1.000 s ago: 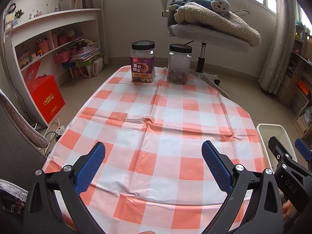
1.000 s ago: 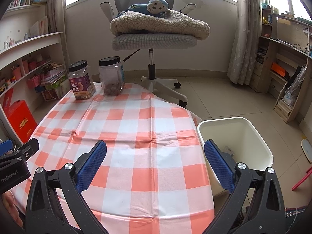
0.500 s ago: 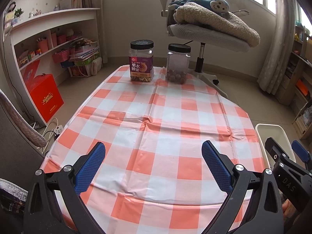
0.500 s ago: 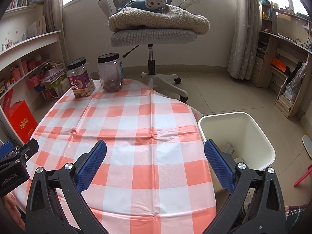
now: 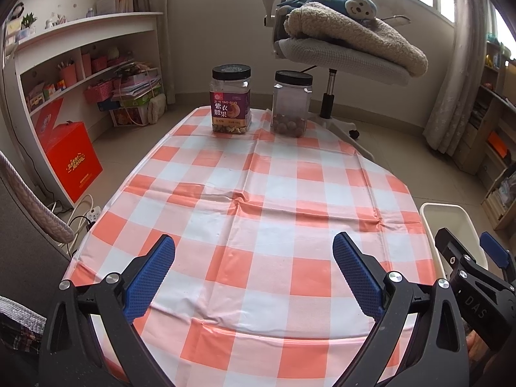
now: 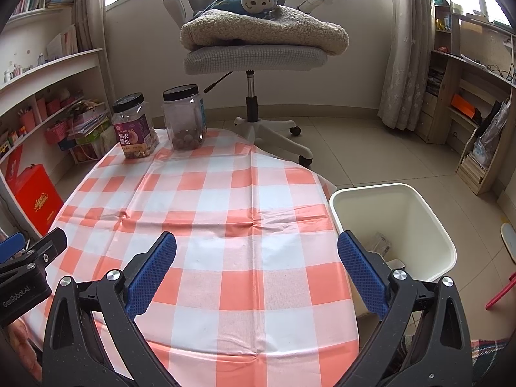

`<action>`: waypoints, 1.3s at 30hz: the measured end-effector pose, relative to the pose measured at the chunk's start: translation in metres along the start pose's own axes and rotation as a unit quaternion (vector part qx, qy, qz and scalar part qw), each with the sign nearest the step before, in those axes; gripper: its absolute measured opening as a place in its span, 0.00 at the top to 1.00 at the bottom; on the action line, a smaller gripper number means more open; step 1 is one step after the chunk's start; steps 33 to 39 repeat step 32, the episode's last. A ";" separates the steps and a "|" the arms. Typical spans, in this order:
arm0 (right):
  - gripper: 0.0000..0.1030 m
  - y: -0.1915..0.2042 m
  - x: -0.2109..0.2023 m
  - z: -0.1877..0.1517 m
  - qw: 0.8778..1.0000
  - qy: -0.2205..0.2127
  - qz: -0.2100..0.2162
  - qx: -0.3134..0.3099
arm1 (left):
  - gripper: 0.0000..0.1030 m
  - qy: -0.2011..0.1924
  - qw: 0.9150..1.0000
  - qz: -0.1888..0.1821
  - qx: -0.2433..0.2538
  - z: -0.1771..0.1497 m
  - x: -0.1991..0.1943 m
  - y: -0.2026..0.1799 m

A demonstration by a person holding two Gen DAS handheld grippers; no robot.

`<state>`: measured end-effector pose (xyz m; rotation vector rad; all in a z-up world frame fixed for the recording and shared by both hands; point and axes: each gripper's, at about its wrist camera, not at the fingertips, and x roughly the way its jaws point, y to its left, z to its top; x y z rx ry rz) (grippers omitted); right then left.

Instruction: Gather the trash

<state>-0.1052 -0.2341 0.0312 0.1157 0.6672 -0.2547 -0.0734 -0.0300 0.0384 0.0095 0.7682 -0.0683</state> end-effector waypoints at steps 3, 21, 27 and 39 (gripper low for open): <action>0.07 0.001 0.000 0.000 1.000 0.000 0.000 -0.001 | 0.08 0.002 1.000 -0.001 0.000 0.000 0.001 0.000; 0.07 0.000 0.000 0.000 1.000 0.000 -0.001 0.000 | 0.10 -0.001 1.000 -0.015 0.001 -0.001 0.001 -0.001; 0.07 -0.002 0.001 -0.001 1.000 0.002 -0.001 0.002 | 0.10 0.007 1.000 -0.017 -0.003 -0.001 0.003 -0.001; 0.07 -0.004 0.000 -0.002 1.000 0.002 -0.002 0.002 | 0.09 0.007 1.000 -0.014 -0.001 -0.001 0.002 -0.003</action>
